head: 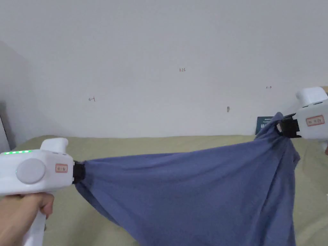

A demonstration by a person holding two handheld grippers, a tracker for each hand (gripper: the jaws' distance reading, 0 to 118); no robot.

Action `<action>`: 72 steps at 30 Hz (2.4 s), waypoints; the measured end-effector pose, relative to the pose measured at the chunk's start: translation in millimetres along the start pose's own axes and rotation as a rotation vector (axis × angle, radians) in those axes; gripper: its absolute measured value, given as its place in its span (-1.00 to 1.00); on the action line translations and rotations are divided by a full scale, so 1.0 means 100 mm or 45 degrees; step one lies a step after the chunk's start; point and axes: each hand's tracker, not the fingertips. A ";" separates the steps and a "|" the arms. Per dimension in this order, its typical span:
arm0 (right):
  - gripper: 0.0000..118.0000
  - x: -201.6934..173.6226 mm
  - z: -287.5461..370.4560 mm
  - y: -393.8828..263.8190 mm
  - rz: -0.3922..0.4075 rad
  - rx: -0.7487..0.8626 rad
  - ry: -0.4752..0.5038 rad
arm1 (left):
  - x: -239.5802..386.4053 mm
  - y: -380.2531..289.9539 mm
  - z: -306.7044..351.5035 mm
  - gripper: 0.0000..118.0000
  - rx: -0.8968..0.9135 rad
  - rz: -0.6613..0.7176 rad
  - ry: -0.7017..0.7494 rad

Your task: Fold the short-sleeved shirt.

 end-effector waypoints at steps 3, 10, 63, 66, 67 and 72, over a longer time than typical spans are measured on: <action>-0.92 0.06 0.31 0.25 -0.020 0.097 -0.025 | 0.13 0.47 0.29 -0.92 0.096 -0.019 0.009; -0.92 0.01 0.59 0.69 -0.046 0.212 -0.056 | 0.38 1.23 0.72 -0.92 0.247 -0.094 0.092; -0.92 -0.05 -3.17 1.25 0.047 0.148 -0.221 | 0.16 2.00 -2.88 -0.92 0.138 -0.150 0.355; -0.92 -0.11 -3.19 0.56 0.027 0.029 -0.224 | 0.10 1.40 -3.00 -0.92 0.065 -0.176 0.312; -0.92 -0.12 -3.15 0.31 -0.003 0.008 -0.174 | 0.08 1.17 -3.00 -0.92 0.020 -0.189 0.293; -0.92 -0.27 -2.72 -0.97 -0.066 -0.190 -0.160 | 0.02 0.02 -2.70 -0.92 -0.130 -0.239 0.245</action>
